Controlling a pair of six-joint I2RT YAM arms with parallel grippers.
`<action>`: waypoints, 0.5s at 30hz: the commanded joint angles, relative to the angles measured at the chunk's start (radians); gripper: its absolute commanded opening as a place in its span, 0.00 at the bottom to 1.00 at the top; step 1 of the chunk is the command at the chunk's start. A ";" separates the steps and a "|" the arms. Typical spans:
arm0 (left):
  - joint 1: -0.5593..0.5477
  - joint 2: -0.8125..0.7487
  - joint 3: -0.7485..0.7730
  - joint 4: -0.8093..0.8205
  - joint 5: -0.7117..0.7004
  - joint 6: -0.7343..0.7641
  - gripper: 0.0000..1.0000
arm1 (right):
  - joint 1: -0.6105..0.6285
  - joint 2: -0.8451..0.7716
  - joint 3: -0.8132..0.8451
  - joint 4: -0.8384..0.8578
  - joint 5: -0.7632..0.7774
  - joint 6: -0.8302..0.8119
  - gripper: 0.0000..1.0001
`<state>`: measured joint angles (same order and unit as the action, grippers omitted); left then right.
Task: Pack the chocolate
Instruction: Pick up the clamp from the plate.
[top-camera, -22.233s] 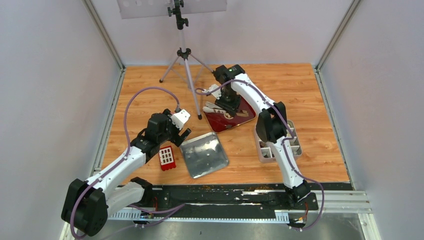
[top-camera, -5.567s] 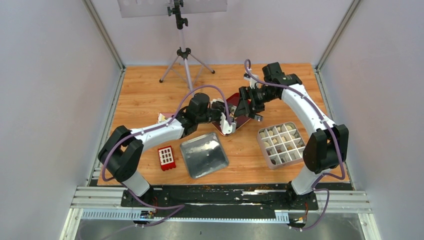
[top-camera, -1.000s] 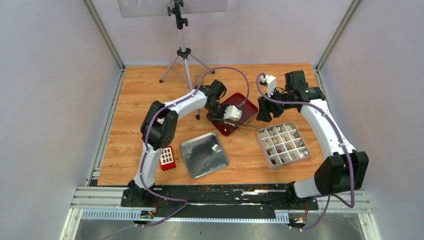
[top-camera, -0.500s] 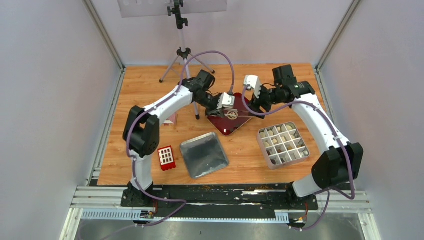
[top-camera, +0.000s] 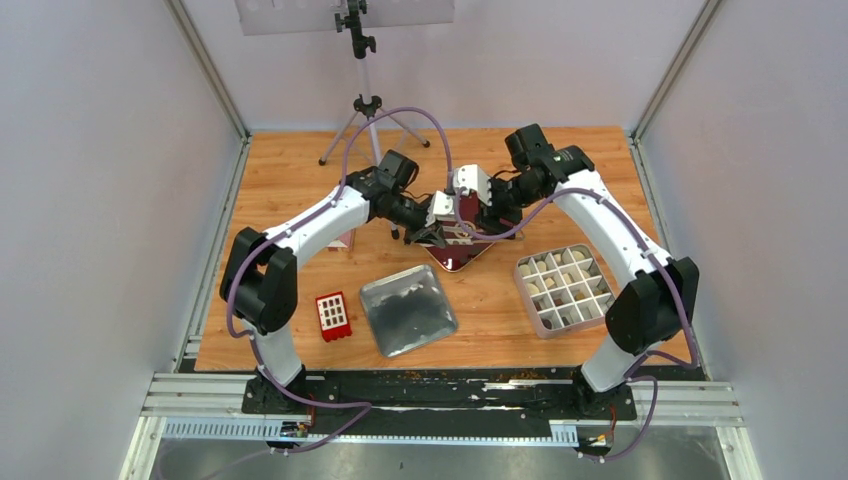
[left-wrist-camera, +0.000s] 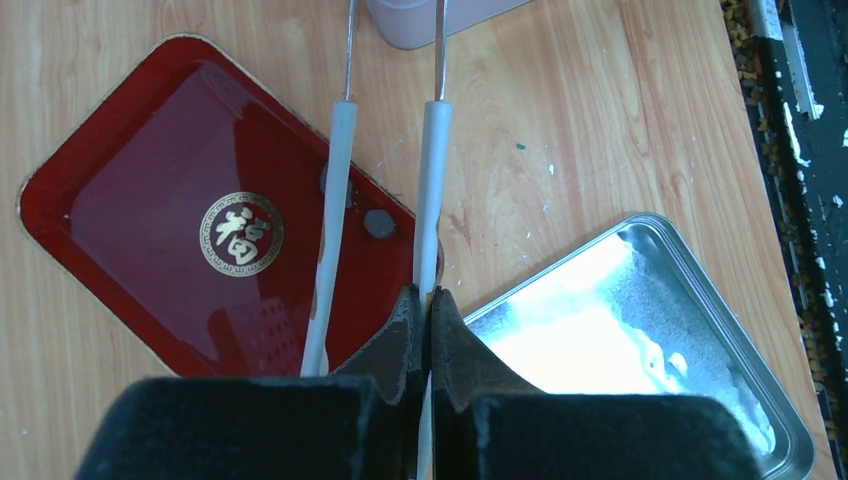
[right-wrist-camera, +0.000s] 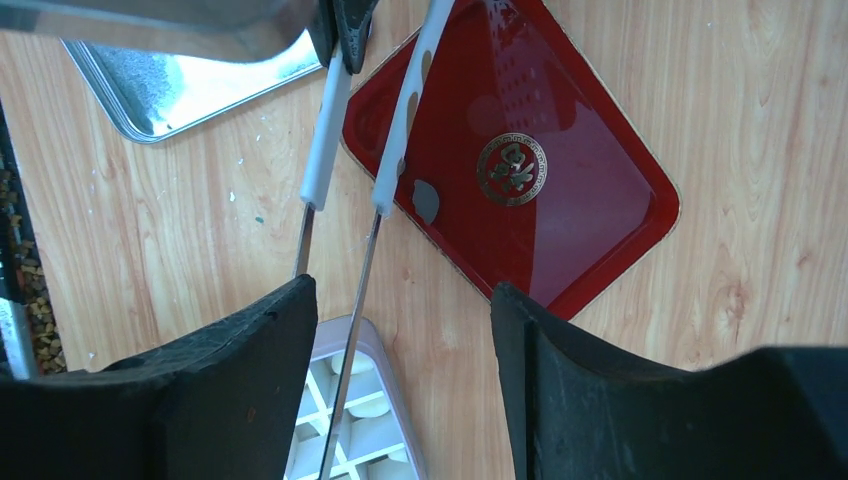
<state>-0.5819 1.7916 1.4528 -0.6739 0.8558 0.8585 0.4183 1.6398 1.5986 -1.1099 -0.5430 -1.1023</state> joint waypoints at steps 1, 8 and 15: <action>0.004 -0.047 -0.004 0.074 0.013 -0.048 0.00 | 0.010 0.037 0.150 -0.154 -0.049 -0.034 0.64; 0.010 -0.057 -0.047 0.151 0.032 -0.134 0.00 | 0.010 0.007 0.222 -0.290 -0.206 -0.084 0.66; 0.010 -0.087 -0.053 0.181 0.059 -0.192 0.00 | 0.069 -0.038 0.073 -0.070 0.031 -0.016 0.67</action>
<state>-0.5743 1.7874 1.3975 -0.5552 0.8600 0.7280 0.4591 1.6329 1.7237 -1.3041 -0.6163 -1.1343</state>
